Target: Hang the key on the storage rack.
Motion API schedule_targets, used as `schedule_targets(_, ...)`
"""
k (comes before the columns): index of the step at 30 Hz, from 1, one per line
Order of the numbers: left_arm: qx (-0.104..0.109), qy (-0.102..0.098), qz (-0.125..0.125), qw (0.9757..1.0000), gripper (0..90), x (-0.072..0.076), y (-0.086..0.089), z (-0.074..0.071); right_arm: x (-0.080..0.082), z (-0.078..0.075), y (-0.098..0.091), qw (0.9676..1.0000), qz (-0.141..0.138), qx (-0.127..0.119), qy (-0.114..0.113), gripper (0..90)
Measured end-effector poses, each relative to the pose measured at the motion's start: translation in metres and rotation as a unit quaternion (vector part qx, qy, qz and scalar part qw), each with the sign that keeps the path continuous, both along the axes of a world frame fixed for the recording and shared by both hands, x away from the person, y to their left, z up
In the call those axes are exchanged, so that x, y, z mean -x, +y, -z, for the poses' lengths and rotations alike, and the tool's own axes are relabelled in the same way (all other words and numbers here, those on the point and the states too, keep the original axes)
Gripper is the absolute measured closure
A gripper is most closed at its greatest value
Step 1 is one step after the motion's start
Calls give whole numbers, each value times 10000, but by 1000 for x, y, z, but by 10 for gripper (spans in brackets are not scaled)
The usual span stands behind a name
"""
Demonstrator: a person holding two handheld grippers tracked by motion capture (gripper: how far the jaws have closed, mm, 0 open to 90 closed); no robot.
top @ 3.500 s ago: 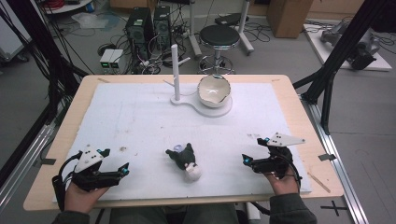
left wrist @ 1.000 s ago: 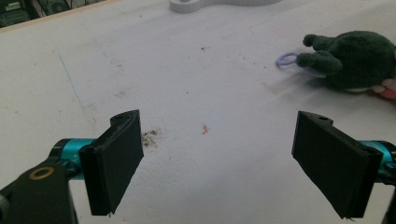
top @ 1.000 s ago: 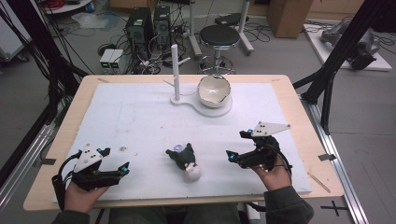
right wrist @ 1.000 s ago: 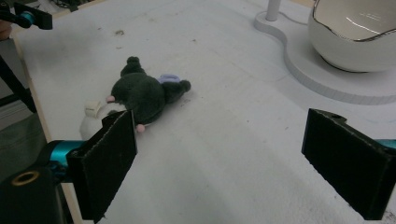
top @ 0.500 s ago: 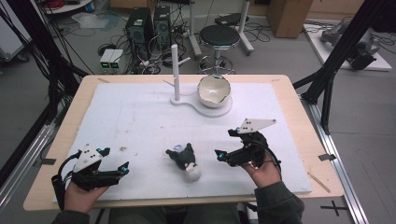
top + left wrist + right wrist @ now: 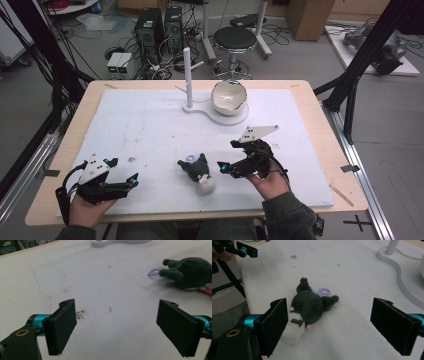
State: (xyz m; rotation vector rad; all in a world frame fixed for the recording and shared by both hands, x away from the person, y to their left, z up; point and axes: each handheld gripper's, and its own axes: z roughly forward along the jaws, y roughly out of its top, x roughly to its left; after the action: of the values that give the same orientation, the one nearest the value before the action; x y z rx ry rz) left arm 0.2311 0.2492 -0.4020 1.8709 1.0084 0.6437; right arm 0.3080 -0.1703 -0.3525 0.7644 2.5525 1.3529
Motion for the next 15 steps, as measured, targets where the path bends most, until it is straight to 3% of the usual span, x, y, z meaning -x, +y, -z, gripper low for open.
schedule_targets(9,-24,-10,20,10000,167,0,0,0,-1,5,17,9993,9,-39,365,153)
schedule_targets(15,-21,-13,15,10000,167,0,0,0,0,10,28,9993,-1,39,365,160)
